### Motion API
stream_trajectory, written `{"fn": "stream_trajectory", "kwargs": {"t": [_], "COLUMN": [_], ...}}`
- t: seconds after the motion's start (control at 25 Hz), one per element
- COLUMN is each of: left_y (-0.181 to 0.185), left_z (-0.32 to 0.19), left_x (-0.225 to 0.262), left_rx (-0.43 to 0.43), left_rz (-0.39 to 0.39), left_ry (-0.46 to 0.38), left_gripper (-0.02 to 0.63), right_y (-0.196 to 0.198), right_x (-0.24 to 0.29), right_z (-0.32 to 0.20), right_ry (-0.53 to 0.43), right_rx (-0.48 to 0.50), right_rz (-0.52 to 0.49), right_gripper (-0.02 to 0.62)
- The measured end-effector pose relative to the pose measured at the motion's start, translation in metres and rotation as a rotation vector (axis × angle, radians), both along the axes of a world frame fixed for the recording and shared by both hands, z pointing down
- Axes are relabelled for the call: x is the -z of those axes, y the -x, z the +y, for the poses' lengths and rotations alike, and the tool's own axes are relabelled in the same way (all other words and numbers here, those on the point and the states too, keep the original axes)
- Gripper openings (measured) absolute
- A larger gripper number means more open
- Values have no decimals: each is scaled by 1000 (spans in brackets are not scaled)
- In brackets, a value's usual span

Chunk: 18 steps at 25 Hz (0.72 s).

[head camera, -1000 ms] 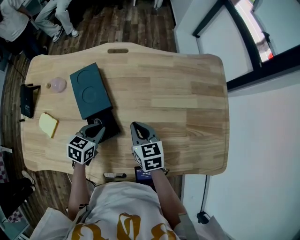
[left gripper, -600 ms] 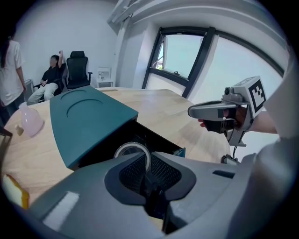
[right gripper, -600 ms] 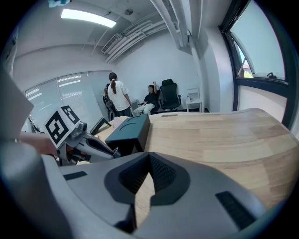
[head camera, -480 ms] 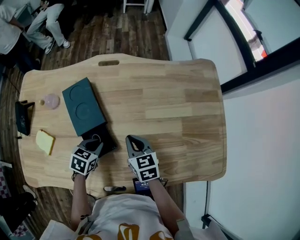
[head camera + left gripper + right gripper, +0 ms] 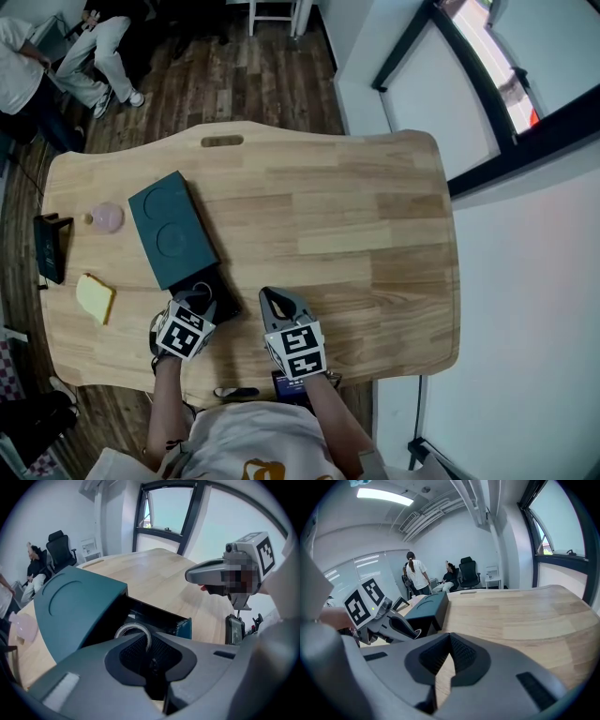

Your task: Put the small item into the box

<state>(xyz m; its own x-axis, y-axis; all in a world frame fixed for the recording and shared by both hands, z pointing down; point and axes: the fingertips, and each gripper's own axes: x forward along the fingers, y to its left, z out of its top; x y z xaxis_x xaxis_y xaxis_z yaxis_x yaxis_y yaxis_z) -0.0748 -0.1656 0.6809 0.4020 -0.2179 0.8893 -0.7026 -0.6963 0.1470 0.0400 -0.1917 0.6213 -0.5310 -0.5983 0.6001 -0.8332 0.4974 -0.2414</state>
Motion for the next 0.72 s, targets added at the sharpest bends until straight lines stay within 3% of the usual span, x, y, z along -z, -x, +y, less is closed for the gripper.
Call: {"fn": "stream_trajectory", "kwargs": {"t": [0.4, 0.72], "left_y": [0, 1], "left_z": [8, 0], "left_x": [-6, 1], "left_rx": [-10, 34], "left_rz": [-4, 33], "left_ry": [69, 25], "left_gripper": [41, 41], "right_y": [-2, -2], "right_x": [-1, 7], "right_z": [-1, 2], "right_ry": [8, -11], "right_rx": [6, 2], "right_rz": [6, -4], "right_gripper": [5, 5]}}
